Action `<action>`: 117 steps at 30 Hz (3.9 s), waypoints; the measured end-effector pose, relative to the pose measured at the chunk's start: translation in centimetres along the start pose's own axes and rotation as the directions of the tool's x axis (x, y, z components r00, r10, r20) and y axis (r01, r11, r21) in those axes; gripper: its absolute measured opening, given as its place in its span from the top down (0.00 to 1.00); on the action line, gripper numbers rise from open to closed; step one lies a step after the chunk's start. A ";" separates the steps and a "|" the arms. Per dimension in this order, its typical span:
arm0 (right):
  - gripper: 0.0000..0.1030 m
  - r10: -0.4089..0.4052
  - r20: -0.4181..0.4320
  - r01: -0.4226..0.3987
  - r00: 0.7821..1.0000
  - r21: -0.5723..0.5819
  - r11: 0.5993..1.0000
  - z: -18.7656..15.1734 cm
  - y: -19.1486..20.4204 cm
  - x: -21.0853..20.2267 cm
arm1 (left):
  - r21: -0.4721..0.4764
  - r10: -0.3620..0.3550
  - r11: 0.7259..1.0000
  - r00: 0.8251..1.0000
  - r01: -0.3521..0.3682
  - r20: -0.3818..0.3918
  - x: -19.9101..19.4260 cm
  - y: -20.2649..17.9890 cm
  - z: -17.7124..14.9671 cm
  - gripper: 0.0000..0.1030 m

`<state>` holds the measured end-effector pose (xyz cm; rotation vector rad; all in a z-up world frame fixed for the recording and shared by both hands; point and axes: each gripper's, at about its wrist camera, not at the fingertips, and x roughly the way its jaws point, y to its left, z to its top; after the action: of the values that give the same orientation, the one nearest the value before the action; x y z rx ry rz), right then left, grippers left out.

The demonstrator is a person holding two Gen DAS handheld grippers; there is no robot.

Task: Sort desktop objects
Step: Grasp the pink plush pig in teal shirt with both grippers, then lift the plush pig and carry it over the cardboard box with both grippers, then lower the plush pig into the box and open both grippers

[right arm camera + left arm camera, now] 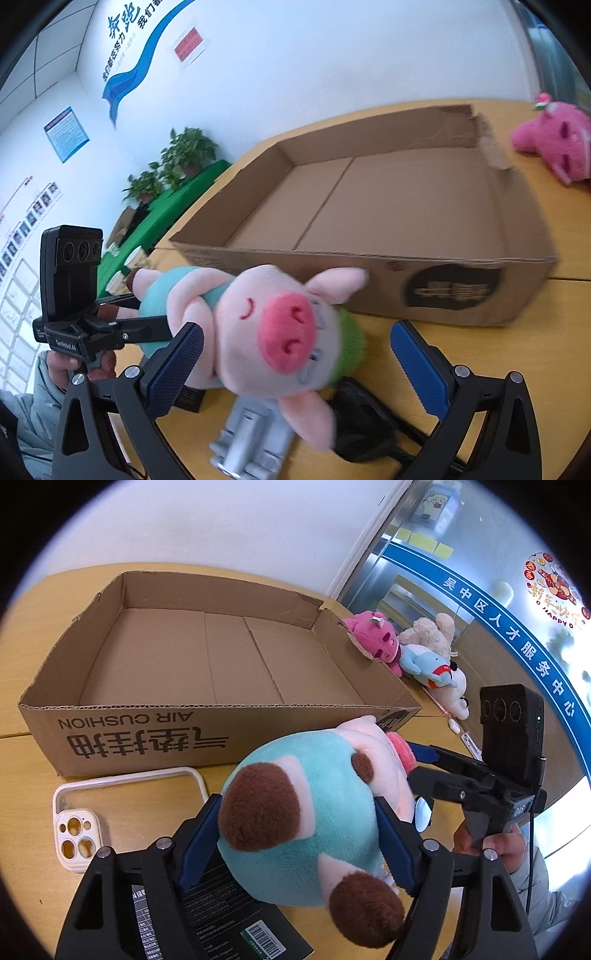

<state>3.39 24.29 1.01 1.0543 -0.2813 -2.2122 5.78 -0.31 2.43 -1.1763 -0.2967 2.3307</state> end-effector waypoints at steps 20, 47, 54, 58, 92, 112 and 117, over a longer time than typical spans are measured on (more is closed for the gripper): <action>0.35 -0.031 0.003 0.031 1.000 -0.001 1.000 -2.4 -1.7 -3.5 | -0.025 -0.124 0.992 0.987 0.122 -0.098 4.4 -1.3 0.3 0.29; 0.43 -0.132 0.098 0.139 0.986 -0.068 0.988 -1.2 2.9 -3.0 | -0.057 -0.098 0.993 0.994 0.101 0.052 -0.3 -1.8 2.2 0.45; 0.43 -0.134 0.311 0.199 0.941 -0.185 0.962 5.3 8.6 -8.2 | 0.079 -0.114 0.992 0.955 0.095 0.275 -7.9 -4.4 8.7 0.45; 0.43 -0.102 0.403 0.216 0.910 -0.248 0.944 10.0 11.3 -10.5 | 0.173 -0.108 0.984 0.912 0.042 0.395 -12.3 -5.8 12.8 0.45; 0.42 -0.071 0.044 0.069 0.997 0.034 0.997 29.4 -6.1 22.8 | -0.130 0.065 0.990 0.998 -0.064 0.007 10.2 18.2 27.8 0.46; 0.03 -0.073 0.017 0.075 0.997 -0.071 0.995 29.8 -1.0 20.4 | -0.106 0.249 0.966 0.955 -0.234 0.159 0.0 15.6 26.7 0.39; 0.00 -0.199 0.154 0.229 0.968 -0.204 0.952 26.6 3.7 10.3 | 0.019 0.246 0.965 0.923 -0.263 0.296 -6.1 9.7 22.9 0.29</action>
<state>-19.59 12.53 13.75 0.8527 0.0263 -2.4459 -12.77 -10.98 16.45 -0.8845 -0.1840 2.7262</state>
